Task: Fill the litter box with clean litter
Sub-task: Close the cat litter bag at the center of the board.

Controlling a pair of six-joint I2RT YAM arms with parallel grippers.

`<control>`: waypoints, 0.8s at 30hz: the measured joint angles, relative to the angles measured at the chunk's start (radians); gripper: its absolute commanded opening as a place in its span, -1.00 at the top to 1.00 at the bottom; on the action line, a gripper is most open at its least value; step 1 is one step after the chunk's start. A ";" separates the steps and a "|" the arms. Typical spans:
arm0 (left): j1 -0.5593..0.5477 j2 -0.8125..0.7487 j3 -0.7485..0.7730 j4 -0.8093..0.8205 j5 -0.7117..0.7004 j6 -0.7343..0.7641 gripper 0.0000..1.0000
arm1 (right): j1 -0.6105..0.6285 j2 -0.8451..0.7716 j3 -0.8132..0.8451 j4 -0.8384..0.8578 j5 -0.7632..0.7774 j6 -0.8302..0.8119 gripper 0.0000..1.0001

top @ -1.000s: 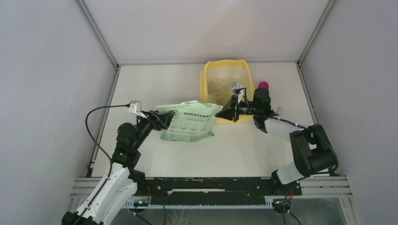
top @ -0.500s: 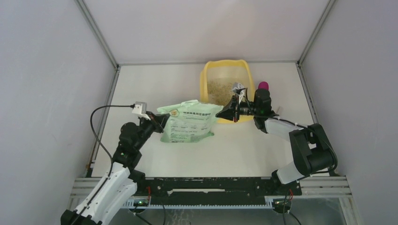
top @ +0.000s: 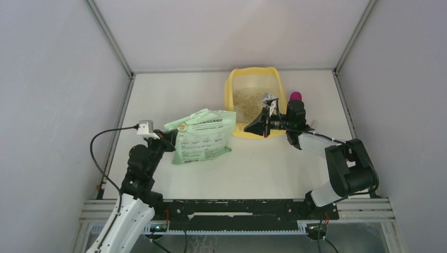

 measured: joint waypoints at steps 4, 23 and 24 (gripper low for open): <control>0.024 0.009 0.001 -0.001 -0.039 -0.001 0.79 | -0.008 0.001 -0.005 -0.009 0.001 0.002 0.63; 0.032 0.004 0.003 -0.016 -0.022 -0.008 0.77 | 0.101 0.135 0.195 0.049 0.002 0.101 -0.07; 0.033 0.003 0.003 -0.018 -0.022 -0.008 0.77 | 0.103 0.150 0.203 0.065 0.002 0.119 -0.08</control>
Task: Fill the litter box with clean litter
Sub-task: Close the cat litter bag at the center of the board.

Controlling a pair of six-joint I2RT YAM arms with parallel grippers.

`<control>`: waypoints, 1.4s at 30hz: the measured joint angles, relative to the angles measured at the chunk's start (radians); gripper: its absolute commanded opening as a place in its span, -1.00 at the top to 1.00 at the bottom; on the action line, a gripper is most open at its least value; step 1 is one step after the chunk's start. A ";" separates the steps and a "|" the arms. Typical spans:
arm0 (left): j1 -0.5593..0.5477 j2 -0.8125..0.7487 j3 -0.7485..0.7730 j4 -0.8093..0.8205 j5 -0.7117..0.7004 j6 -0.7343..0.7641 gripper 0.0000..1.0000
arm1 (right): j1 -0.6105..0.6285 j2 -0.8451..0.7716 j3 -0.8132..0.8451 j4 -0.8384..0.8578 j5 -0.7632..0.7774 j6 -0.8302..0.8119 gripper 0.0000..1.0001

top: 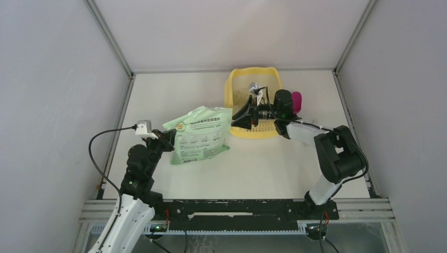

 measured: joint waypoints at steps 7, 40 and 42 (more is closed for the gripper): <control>0.000 -0.003 0.001 -0.007 0.001 0.000 0.77 | 0.031 0.074 0.021 0.108 0.010 0.094 -0.08; 0.011 -0.028 0.018 -0.057 0.032 -0.001 0.77 | 0.066 0.260 0.104 0.344 -0.045 0.227 1.00; 0.013 -0.027 0.018 -0.057 0.036 -0.002 0.77 | 0.067 0.262 0.104 0.339 -0.046 0.229 1.00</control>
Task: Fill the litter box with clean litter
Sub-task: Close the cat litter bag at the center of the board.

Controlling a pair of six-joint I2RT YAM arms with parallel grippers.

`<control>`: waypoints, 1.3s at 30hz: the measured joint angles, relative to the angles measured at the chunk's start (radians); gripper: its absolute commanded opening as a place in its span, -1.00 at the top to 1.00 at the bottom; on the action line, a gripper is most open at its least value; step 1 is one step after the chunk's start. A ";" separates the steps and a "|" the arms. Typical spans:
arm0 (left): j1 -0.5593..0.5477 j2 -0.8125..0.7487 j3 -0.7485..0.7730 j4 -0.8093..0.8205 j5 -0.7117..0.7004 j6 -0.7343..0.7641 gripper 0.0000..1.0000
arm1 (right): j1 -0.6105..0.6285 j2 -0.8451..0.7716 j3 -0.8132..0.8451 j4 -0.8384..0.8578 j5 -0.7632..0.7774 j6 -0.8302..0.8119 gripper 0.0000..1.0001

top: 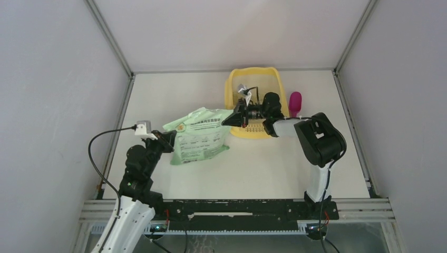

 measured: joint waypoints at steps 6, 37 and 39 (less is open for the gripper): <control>0.002 0.005 0.000 0.005 0.034 -0.003 0.81 | -0.007 -0.087 -0.071 -0.066 0.023 -0.043 1.00; 0.003 0.192 -0.053 0.333 0.254 -0.132 0.78 | -0.068 -0.288 -0.362 -0.052 -0.026 -0.153 -0.47; 0.003 0.189 -0.058 0.338 0.254 -0.132 0.78 | -0.051 -0.252 -0.372 -0.010 -0.021 -0.137 -0.48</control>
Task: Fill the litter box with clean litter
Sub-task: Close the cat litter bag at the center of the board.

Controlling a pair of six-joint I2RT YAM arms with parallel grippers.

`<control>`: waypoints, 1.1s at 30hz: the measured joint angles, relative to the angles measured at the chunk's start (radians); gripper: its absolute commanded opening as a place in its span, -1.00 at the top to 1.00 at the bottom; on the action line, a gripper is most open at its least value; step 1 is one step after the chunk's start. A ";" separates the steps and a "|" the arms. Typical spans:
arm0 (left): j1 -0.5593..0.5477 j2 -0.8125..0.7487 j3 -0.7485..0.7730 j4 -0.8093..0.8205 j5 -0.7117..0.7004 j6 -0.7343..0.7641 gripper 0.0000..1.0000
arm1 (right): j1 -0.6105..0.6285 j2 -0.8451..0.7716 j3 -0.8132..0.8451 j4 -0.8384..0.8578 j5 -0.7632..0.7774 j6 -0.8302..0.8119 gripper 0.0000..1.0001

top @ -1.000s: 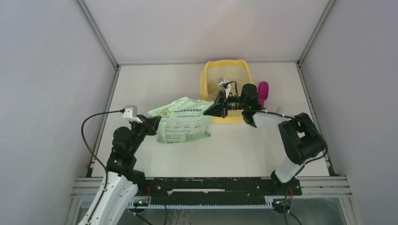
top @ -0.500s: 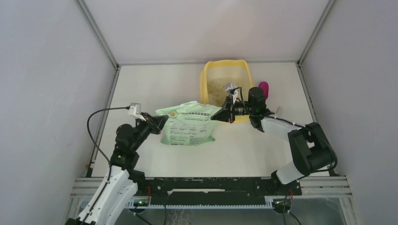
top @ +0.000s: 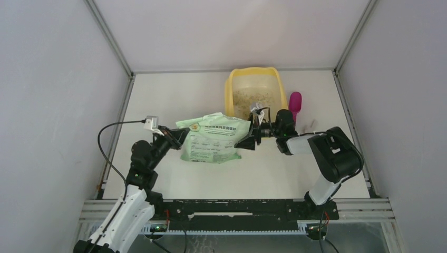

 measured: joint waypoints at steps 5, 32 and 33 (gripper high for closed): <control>0.004 0.002 -0.004 0.015 0.007 -0.002 0.78 | 0.061 0.042 0.002 0.054 0.049 -0.005 -0.48; 0.045 -0.032 -0.031 0.056 0.042 -0.048 0.22 | -0.032 0.184 0.059 0.286 0.018 0.358 1.00; 0.047 -0.030 -0.031 0.061 0.042 -0.049 0.17 | -0.050 0.181 0.055 0.289 0.004 0.377 1.00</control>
